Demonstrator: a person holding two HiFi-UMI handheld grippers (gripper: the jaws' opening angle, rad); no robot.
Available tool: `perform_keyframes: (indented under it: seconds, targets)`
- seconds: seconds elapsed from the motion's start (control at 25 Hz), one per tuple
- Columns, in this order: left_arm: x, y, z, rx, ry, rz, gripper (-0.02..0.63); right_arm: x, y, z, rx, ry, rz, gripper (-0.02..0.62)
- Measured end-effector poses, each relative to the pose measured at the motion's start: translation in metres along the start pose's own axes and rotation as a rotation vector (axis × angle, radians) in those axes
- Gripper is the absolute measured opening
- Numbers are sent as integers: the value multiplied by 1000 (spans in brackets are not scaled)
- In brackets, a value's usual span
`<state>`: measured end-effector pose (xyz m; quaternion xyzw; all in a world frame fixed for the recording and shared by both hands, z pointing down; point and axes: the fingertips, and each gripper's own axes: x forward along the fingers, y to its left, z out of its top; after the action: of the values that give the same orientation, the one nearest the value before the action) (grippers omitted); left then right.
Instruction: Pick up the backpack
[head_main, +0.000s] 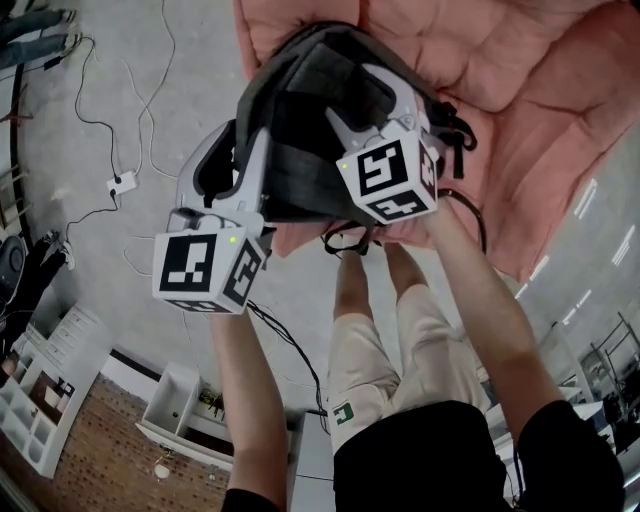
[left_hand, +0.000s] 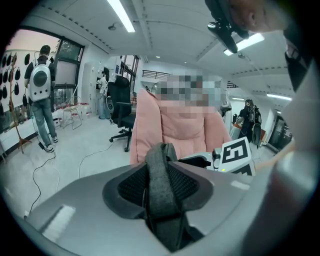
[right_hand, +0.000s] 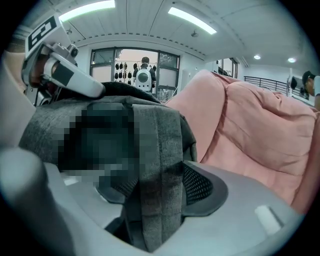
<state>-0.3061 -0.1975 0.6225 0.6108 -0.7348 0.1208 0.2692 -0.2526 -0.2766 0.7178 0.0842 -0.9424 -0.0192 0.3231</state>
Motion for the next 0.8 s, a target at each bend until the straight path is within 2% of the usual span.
perform_keyframes:
  seconds: [0.4, 0.8]
  targets:
    - [1, -4, -2, -22, -3, -6, 109, 1, 0, -3, 3, 6, 58, 259]
    - [-2, -30, 7, 58, 13, -27, 83, -8, -11, -3, 18, 9, 71, 262]
